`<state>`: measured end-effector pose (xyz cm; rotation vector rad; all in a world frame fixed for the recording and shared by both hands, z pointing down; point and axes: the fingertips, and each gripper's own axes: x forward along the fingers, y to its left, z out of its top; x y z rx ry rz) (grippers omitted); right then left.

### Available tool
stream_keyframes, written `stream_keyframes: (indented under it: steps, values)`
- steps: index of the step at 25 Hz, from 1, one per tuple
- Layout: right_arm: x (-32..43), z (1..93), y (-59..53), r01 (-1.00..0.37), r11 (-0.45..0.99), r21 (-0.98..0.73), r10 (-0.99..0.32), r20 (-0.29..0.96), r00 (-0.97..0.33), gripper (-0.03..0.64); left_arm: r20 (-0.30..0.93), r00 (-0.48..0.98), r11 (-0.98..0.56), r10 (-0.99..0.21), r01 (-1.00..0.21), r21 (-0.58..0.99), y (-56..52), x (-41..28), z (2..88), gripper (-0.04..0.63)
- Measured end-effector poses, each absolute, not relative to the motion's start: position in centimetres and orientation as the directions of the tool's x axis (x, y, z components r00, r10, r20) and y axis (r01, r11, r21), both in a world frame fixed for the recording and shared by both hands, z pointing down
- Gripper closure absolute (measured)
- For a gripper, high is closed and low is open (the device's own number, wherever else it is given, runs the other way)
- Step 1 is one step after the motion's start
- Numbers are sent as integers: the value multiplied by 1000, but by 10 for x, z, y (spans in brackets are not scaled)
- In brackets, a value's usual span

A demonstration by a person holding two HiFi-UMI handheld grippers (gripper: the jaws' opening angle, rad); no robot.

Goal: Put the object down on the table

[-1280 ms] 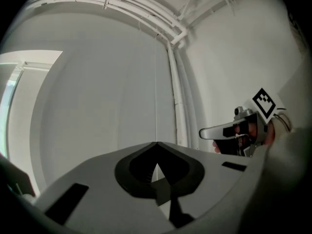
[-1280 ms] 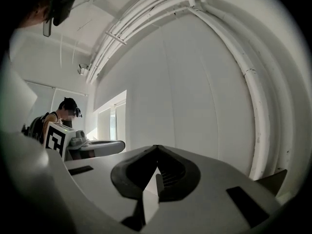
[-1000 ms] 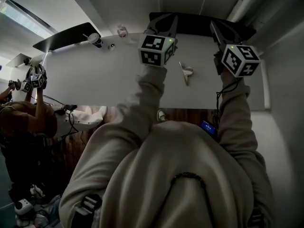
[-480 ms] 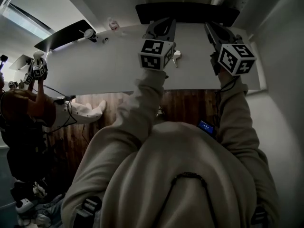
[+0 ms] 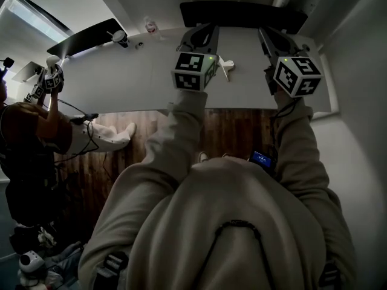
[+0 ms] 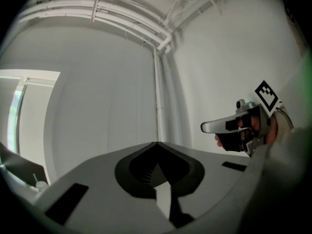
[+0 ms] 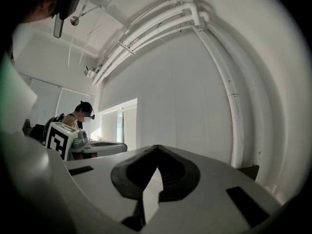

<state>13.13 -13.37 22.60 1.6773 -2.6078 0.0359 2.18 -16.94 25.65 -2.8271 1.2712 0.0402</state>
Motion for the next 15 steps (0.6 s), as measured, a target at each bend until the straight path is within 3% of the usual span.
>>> stream_keyframes:
  steps: [15]
  values:
    - [110, 232, -130, -909, 417, -6, -908, 46, -417, 600, -35, 671, -671, -741, -741, -6, -167, -2, 261, 591]
